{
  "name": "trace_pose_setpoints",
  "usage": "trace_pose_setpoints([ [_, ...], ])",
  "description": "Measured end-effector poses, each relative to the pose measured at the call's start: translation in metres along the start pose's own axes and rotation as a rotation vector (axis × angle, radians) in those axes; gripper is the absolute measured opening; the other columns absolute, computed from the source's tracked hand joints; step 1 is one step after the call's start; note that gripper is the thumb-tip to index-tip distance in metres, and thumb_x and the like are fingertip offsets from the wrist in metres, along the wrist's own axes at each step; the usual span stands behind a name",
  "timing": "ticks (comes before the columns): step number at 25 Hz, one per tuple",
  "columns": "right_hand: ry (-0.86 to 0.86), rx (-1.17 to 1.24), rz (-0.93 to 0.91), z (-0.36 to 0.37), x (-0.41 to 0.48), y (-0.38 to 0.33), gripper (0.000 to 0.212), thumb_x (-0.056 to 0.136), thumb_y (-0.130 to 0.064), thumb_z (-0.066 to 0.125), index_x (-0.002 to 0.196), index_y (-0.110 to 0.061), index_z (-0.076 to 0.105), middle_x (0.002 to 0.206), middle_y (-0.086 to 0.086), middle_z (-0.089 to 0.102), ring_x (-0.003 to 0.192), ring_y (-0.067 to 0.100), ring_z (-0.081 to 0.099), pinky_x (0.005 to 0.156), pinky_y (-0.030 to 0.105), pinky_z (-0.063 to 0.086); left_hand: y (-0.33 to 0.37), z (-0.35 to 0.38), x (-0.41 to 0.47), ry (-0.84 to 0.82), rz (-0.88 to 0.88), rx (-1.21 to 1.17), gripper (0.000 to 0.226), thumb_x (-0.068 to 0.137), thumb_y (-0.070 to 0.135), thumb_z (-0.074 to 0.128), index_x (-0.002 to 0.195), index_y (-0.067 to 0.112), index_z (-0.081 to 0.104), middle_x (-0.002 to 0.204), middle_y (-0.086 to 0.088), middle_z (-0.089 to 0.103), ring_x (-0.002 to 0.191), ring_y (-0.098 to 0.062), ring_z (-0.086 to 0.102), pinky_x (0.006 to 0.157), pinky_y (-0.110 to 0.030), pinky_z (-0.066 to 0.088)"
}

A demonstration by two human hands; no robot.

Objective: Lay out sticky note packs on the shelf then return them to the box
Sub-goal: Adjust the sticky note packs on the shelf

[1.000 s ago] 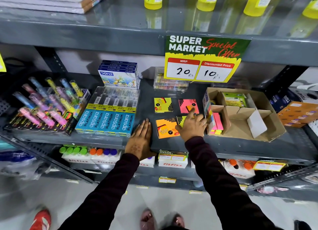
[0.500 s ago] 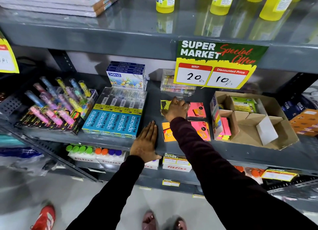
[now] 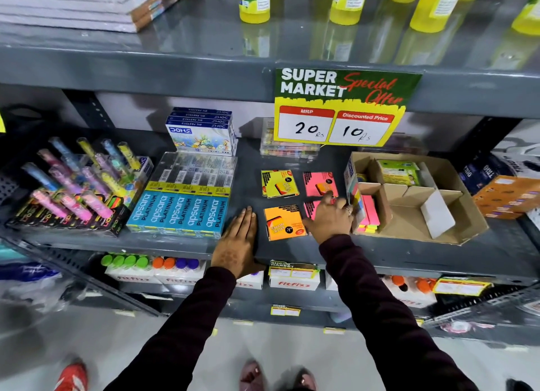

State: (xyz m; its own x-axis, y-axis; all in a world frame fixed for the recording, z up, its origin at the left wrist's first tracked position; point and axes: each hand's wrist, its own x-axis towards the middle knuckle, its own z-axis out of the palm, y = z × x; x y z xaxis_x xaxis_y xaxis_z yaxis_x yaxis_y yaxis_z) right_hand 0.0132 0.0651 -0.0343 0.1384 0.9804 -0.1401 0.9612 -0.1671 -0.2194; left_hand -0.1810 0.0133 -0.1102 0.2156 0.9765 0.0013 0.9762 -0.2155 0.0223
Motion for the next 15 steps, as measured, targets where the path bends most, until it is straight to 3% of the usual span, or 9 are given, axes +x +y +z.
trace_pose_setpoints([
  [3,0.070,-0.027,-0.051,-0.009,0.035,-0.012,0.085,0.084,-0.046,0.062,0.143,0.004,0.024,0.140,0.032,0.038,0.129,0.047,0.039,0.110,0.053,0.034,0.000,-0.001,0.000,0.009,-0.002,-0.067,0.127,0.041,0.059,0.082,0.135,-0.008,0.031,0.143,-0.026,0.036,0.131,-0.037,0.035,0.105,-0.048,0.021],
  [8,-0.082,0.073,0.035,-0.015,0.079,-0.025,0.073,0.087,-0.043,0.062,0.140,-0.002,0.033,0.145,0.027,0.030,0.134,0.045,0.032,0.110,0.049,0.037,-0.002,0.000,0.000,0.015,0.004,-0.108,0.125,0.046,0.060,0.078,0.138,-0.007,0.027,0.145,-0.025,0.031,0.133,-0.037,0.030,0.106,-0.050,0.017],
  [12,-0.051,0.037,0.040,-0.008,0.061,-0.016,0.080,0.086,-0.050,0.060,0.140,0.002,0.031,0.144,0.031,0.032,0.131,0.047,0.036,0.106,0.051,0.040,-0.001,-0.003,0.000,0.039,0.012,-0.091,0.123,0.045,0.056,0.081,0.136,-0.009,0.029,0.144,-0.027,0.033,0.132,-0.038,0.032,0.106,-0.049,0.016],
  [15,-0.153,-0.003,0.055,0.006,0.029,-0.001,0.077,0.086,-0.049,0.059,0.138,0.000,0.032,0.143,0.029,0.036,0.131,0.045,0.038,0.103,0.051,0.041,-0.001,-0.002,0.000,0.020,0.009,-0.026,0.124,0.044,0.055,0.082,0.137,-0.007,0.027,0.143,-0.026,0.037,0.132,-0.036,0.035,0.105,-0.046,0.020],
])
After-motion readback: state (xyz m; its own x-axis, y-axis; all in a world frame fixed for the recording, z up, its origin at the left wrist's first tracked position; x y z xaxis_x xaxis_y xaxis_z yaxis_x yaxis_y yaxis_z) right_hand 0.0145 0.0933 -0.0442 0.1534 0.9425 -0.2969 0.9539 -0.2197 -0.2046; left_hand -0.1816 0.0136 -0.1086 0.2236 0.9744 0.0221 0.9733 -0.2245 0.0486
